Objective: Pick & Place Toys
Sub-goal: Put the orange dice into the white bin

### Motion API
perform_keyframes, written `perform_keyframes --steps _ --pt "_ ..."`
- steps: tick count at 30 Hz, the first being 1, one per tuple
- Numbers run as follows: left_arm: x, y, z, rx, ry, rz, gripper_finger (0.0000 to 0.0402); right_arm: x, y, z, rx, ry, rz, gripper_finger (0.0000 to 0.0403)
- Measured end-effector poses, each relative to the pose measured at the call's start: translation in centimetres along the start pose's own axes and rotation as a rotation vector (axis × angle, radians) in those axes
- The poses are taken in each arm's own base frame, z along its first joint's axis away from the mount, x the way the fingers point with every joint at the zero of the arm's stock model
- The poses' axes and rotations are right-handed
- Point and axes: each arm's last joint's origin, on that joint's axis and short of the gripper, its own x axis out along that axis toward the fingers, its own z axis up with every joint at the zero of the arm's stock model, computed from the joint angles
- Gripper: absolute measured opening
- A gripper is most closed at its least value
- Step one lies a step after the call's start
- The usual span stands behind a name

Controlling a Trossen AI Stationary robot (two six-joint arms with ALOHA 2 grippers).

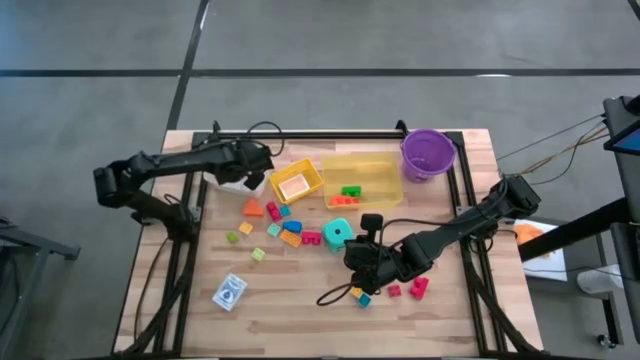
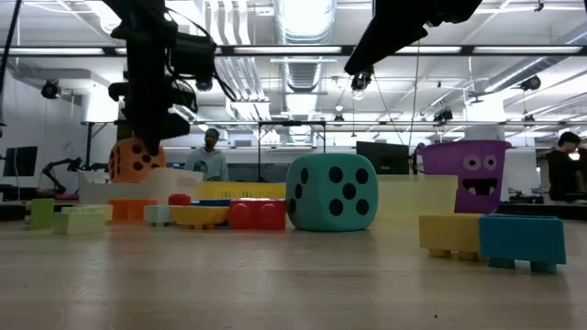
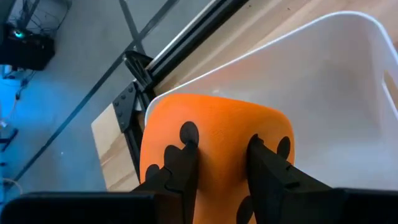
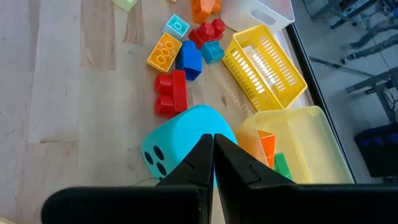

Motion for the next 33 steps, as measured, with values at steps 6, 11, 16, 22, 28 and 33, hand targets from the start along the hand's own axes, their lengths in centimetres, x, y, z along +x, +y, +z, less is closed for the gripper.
perform_keyframes --steps 6,11,16,22,28,33 --pt "1.1 -0.8 -0.2 0.100 0.030 0.044 0.0102 0.0 0.0 0.0 0.000 0.000 0.000 0.0009" --pt "1.7 -1.2 -0.5 0.267 0.041 0.061 0.0102 0.0 0.0 0.0 0.001 0.000 0.000 0.0009" --pt "1.5 -1.1 -0.7 0.421 0.034 0.045 0.0103 0.0 0.0 0.0 0.004 -0.004 0.001 0.0009" --pt "1.1 -0.6 -2.0 0.572 -0.005 0.018 0.0103 0.0 0.0 0.1 0.005 -0.005 0.001 0.0009" --pt "1.3 0.1 -4.3 0.551 -0.096 -0.081 0.0086 0.0 0.0 0.1 0.006 -0.005 0.001 0.0009" --pt "0.9 0.9 -5.8 0.638 -0.163 -0.108 0.0062 0.0 0.0 0.1 0.007 -0.007 0.002 0.0009"
